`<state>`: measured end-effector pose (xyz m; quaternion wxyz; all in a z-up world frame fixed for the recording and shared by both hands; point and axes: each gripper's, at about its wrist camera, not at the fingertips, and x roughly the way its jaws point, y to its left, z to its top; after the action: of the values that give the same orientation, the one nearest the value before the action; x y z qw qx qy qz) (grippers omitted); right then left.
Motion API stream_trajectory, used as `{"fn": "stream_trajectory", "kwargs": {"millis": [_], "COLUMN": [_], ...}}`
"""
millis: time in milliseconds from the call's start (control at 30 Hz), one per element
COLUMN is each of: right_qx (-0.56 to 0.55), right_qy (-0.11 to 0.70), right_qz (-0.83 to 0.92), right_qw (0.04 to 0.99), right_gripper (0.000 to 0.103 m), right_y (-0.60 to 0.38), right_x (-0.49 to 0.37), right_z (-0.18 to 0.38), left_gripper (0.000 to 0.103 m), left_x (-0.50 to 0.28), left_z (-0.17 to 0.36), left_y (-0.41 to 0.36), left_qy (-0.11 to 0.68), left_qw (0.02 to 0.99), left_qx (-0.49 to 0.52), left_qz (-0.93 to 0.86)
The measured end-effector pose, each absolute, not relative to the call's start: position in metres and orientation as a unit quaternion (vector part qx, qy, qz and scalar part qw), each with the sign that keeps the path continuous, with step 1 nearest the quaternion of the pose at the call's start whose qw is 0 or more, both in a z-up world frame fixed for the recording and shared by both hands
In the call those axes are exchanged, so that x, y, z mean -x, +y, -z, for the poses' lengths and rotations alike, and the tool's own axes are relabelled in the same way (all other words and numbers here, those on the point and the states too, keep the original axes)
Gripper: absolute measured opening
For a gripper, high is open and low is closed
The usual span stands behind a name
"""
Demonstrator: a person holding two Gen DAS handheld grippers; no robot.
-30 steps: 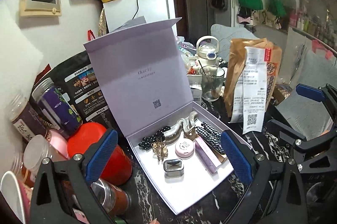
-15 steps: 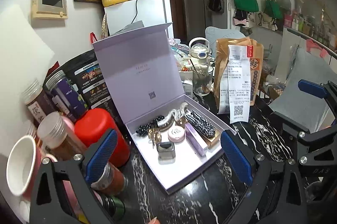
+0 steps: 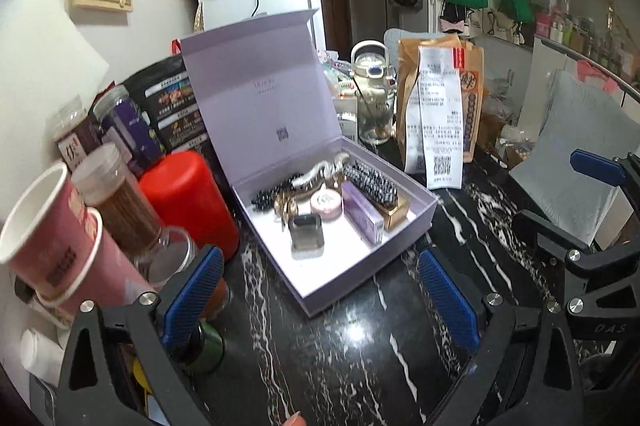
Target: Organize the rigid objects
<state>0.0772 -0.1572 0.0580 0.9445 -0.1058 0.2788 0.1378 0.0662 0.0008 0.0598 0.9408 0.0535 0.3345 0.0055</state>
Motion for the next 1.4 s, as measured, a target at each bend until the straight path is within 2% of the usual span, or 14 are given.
{"fn": "stream_trajectory", "kwargs": {"millis": [500, 1400], "right_qx": [0.097, 0.096], "right_qy": [0.31, 0.305], "right_qz": [-0.135, -0.13], "right_qw": [0.936, 0.939], "right_gripper": [0.103, 0.103], "right_y": [-0.155, -0.153], "right_x": [-0.065, -0.069], "right_z": [-0.02, -0.022], "left_gripper": [0.1, 0.1], "left_x": [-0.06, -0.061], "left_z": [-0.02, -0.03], "left_y": [0.008, 0.014], "left_qy": [0.365, 0.346], "left_qw": [0.93, 0.938], "left_qx": [-0.034, -0.031], "left_qz": [-0.002, -0.008]}}
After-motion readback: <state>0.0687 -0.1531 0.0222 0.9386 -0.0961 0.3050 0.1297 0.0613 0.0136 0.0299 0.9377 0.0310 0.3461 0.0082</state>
